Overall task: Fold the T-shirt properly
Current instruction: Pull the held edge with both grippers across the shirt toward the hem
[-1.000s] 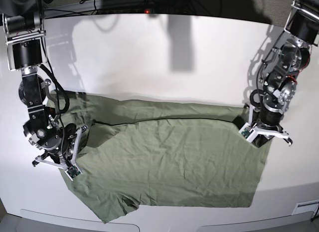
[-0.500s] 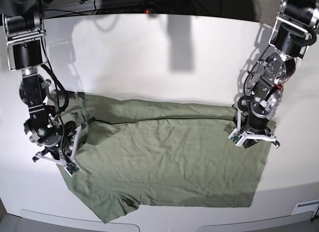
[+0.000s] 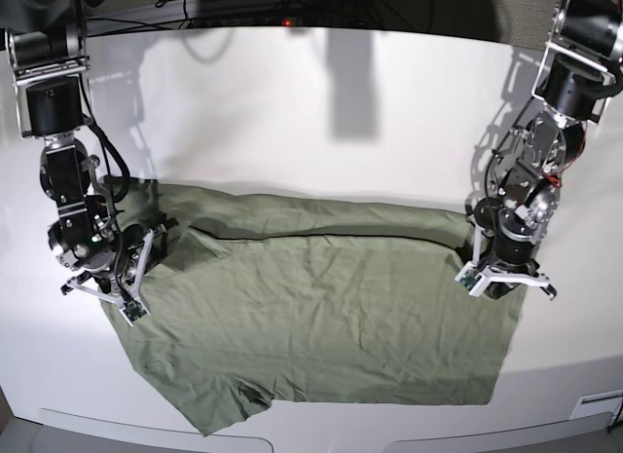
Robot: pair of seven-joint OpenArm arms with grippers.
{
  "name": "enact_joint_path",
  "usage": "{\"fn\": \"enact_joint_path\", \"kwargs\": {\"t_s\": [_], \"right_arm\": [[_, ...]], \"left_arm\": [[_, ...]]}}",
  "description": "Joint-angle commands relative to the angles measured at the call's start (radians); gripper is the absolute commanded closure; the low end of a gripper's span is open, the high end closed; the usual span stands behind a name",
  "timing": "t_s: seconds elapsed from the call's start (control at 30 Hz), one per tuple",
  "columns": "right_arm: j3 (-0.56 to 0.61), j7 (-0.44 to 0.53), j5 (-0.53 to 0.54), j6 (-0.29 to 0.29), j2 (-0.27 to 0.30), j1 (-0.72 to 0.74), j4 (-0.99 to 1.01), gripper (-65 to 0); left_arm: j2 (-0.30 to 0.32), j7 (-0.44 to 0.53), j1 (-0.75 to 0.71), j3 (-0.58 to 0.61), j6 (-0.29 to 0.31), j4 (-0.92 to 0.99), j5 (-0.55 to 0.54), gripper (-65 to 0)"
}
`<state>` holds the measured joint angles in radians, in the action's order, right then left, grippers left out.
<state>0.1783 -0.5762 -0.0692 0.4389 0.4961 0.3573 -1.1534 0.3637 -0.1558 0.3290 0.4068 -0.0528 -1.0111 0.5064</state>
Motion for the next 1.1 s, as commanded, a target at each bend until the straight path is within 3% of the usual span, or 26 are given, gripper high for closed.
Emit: {"fn": "enact_joint_path", "kwargs": {"t_s": [0.0, 0.1, 0.23, 0.43, 0.57, 1.07], "right_arm": [[-0.008, 0.014, -0.006, -0.012, 0.017, 0.031, -0.013, 0.0], [-0.008, 0.014, -0.005, -0.014, 0.016, 0.031, -0.013, 0.0], [-0.008, 0.016, -0.005, -0.063, 0.016, 0.031, -0.013, 0.0], [-0.008, 0.029, -0.005, -0.065, 0.016, 0.035, -0.013, 0.0], [-0.008, 0.031, -0.005, -0.102, 0.016, 0.06, -0.013, 0.0], [-0.008, 0.057, -0.005, -0.1, 0.016, 0.103, -0.013, 0.0]], "left_arm": [[0.026, 0.015, 0.026, -0.008, -0.027, -0.013, 0.009, 0.0], [0.052, 0.018, 0.026, -0.008, -0.027, -0.013, 0.008, 0.0], [0.072, 0.03, 0.026, -0.009, -0.027, -0.013, -0.018, 0.0], [0.063, 0.061, 0.026, -0.009, -0.026, -0.013, -0.044, 0.0], [0.063, 0.061, 0.026, -0.009, -0.026, -0.013, -0.044, 0.0], [0.064, 0.079, 0.034, -0.009, -0.026, -0.01, -0.044, 0.0]]}}
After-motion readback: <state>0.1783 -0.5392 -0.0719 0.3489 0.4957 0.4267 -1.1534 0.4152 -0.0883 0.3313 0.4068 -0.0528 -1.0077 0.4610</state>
